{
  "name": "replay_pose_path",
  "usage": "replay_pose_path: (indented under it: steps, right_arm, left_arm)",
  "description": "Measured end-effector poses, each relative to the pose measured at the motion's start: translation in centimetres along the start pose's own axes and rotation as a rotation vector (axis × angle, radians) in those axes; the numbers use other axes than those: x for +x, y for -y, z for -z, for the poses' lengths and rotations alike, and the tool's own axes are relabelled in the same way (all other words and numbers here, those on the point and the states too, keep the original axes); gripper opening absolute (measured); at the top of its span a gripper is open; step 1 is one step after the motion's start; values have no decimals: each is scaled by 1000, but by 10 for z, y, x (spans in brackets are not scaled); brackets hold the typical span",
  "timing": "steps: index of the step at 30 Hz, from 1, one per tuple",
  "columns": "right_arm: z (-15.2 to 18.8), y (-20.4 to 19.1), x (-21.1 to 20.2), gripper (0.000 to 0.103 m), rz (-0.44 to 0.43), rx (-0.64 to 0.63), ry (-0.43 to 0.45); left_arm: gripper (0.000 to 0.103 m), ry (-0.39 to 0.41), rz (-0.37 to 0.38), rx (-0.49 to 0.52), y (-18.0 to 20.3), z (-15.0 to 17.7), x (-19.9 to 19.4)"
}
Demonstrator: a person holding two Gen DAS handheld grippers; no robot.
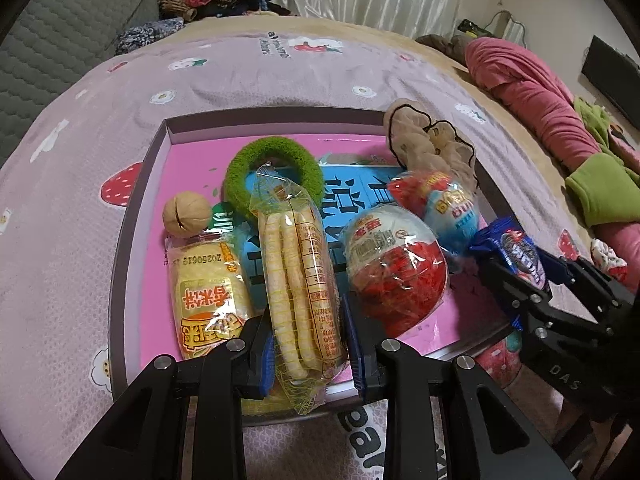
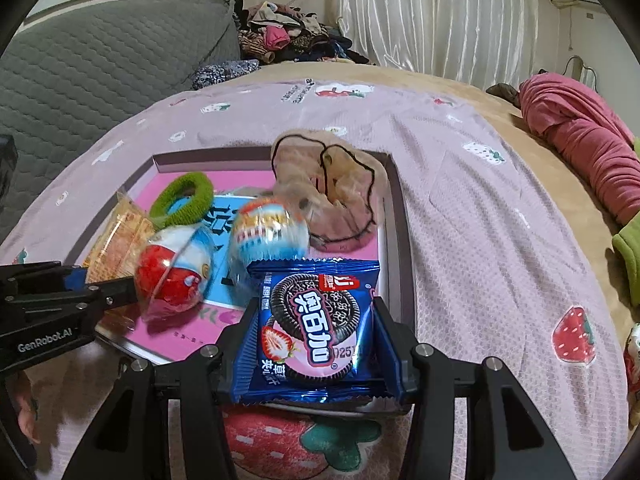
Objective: Organize objects
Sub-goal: 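Lower the rice-cracker bag and cookie pack into the tray and open both tools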
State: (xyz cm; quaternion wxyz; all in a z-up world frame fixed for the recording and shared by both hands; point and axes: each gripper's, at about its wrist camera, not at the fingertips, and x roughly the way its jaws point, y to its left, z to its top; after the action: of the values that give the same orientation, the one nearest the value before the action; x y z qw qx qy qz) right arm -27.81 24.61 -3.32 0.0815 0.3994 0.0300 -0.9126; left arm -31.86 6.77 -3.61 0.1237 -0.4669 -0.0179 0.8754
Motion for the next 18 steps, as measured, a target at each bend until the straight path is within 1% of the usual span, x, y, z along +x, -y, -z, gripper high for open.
replay_pose_path:
  steps: [12, 18]
  right_arm:
    - [4, -3, 12, 52, 16, -11, -29]
    - [4, -2, 13, 52, 18, -11, -28]
  left_arm:
    - [31, 16, -4, 16, 0, 3, 1]
    - [32, 14, -8, 15, -1, 3, 3]
